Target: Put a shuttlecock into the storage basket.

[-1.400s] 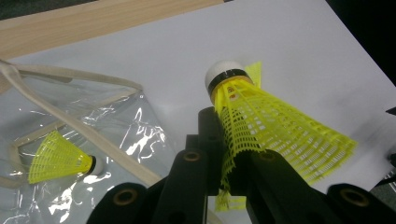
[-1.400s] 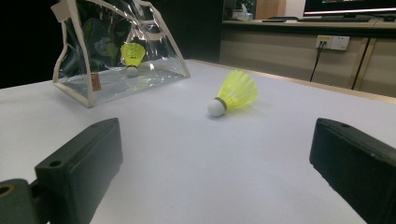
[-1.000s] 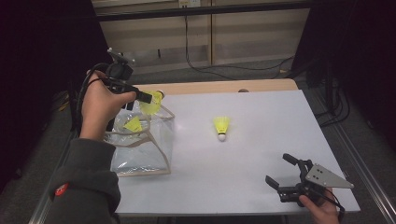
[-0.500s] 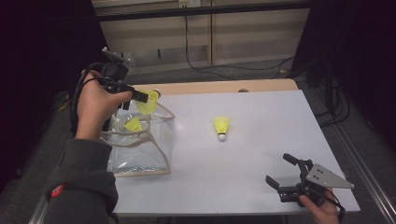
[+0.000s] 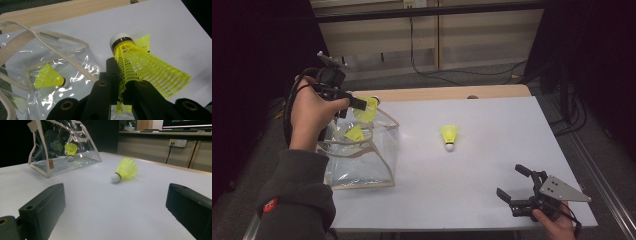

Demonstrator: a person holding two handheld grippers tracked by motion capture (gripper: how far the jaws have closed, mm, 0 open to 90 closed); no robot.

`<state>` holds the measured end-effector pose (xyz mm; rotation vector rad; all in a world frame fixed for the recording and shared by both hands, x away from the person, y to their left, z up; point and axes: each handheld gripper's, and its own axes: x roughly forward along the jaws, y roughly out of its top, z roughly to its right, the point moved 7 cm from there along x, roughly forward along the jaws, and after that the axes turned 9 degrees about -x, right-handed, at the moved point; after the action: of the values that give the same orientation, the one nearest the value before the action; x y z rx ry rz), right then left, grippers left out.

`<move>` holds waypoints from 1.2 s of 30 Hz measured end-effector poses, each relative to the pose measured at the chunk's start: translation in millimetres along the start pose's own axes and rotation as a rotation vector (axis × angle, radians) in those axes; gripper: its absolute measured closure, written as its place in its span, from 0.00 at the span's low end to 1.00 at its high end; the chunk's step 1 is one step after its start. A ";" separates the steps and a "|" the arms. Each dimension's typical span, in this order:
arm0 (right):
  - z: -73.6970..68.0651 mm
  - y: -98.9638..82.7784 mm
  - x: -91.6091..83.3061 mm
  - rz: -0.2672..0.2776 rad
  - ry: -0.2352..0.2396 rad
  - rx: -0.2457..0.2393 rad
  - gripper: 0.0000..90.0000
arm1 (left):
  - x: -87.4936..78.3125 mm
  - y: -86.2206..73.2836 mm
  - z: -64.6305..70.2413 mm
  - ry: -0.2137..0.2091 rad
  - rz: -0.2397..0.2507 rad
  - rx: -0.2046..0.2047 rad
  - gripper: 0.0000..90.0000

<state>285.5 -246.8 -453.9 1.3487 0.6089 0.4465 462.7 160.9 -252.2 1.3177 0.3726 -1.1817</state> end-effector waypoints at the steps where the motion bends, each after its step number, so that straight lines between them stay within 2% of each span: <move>1: 0.1 0.0 0.0 0.000 -0.001 -0.001 0.03 | -0.2 0.1 -0.2 0.001 0.001 0.000 0.98; 19: -0.2 0.2 -0.3 -0.001 0.001 -0.001 0.03 | -10.1 -2.8 -11.4 0.019 0.012 -0.016 0.98; 36: -0.6 0.0 -0.4 -0.002 0.000 0.002 0.03 | -10.1 -9.1 -27.2 0.047 0.013 -0.042 0.98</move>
<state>284.8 -246.7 -453.9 1.3495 0.6110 0.4445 461.5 190.9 -257.1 1.3116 0.4198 -1.1278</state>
